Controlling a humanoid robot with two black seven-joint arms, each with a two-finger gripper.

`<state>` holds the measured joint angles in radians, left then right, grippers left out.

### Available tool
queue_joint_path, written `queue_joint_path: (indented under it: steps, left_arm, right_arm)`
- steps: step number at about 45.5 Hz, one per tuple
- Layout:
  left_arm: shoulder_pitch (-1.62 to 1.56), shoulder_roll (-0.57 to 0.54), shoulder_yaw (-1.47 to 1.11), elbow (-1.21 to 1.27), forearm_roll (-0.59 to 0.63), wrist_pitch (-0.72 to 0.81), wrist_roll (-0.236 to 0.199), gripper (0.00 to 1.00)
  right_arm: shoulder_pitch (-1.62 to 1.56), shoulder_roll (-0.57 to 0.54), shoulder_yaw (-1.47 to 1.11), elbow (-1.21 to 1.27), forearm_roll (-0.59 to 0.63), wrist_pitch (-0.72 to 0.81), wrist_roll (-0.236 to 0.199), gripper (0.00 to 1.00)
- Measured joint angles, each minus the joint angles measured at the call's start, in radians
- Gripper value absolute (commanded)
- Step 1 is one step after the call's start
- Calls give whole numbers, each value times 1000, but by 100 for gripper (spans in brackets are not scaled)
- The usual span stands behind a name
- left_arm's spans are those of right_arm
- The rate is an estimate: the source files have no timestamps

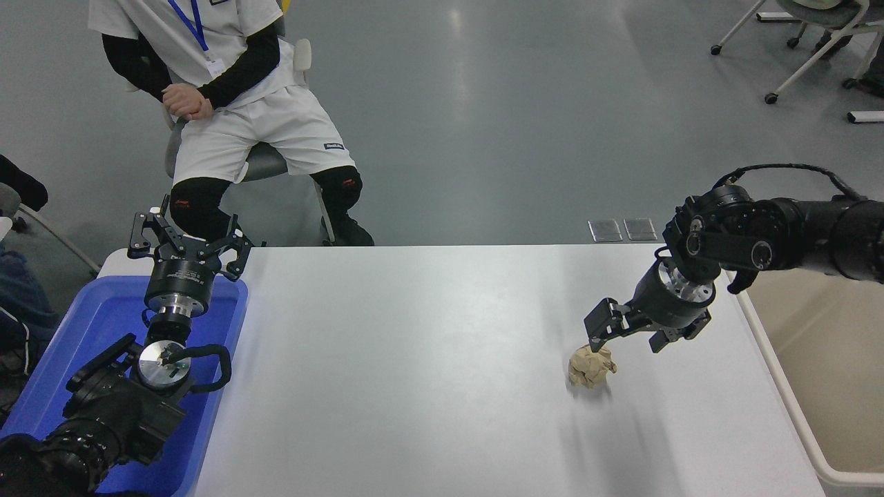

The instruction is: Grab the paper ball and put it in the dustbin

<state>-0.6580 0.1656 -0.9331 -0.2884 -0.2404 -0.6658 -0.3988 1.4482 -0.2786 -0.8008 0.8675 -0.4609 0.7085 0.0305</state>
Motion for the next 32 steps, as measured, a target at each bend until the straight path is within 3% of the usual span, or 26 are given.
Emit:
queue_joint_path:
  steps: [32]
  left_arm:
    - [0, 0, -1, 0, 1, 0, 0, 99]
  right_arm:
    - [-123, 44, 39, -20, -51, -300, -1, 100]
